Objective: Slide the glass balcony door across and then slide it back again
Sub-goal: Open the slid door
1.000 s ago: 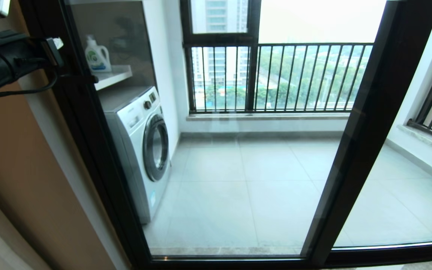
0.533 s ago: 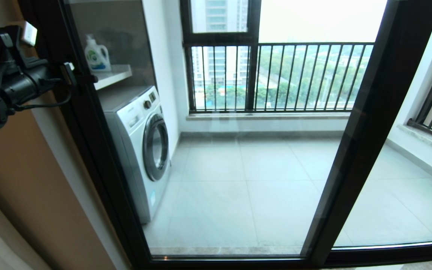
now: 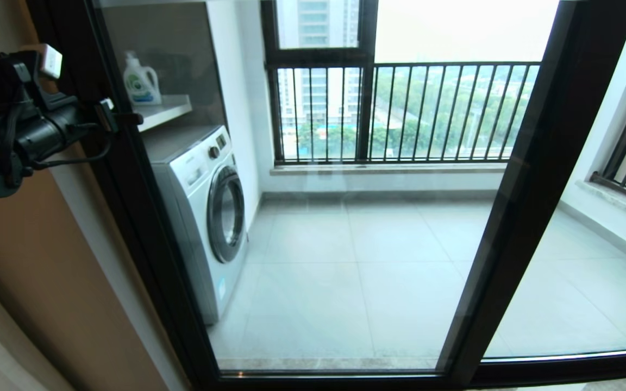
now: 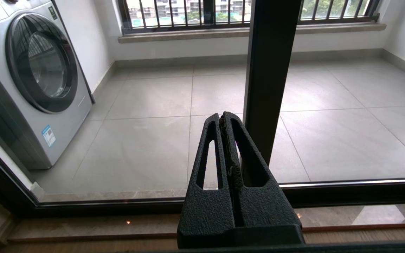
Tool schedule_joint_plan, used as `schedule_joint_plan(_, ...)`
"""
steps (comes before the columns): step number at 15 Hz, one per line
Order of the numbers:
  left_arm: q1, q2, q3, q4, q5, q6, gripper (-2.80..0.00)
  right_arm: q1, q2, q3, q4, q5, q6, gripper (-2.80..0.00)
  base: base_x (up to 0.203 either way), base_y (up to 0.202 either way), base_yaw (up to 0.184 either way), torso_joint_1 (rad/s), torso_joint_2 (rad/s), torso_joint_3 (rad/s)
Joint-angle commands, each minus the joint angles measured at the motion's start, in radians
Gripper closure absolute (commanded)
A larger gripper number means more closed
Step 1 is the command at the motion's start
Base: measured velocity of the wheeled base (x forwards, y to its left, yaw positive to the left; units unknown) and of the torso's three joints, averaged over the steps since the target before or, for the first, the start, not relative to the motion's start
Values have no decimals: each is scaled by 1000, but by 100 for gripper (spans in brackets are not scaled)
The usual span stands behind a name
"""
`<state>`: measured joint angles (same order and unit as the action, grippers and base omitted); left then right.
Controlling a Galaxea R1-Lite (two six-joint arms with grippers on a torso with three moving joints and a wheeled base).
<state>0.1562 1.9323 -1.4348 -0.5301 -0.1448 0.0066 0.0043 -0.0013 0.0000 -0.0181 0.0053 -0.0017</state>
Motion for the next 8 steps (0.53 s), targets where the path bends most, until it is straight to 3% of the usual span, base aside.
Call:
schedule_joint_plan(1, 4, 12, 55, 11, -1, 1, 0, 0, 1, 8, 0, 1, 0, 0, 0, 0, 0, 0, 0, 0)
schedule_joint_plan(5, 19, 30, 134, -107, 1, 33, 0, 0, 1, 8, -2, 1, 0, 0, 0, 0, 0, 0, 0, 0)
schedule_joint_plan(8, 22, 36, 142, -114, 2, 33, 0, 0, 1, 8, 0, 1, 0, 0, 0, 0, 0, 0, 0, 0)
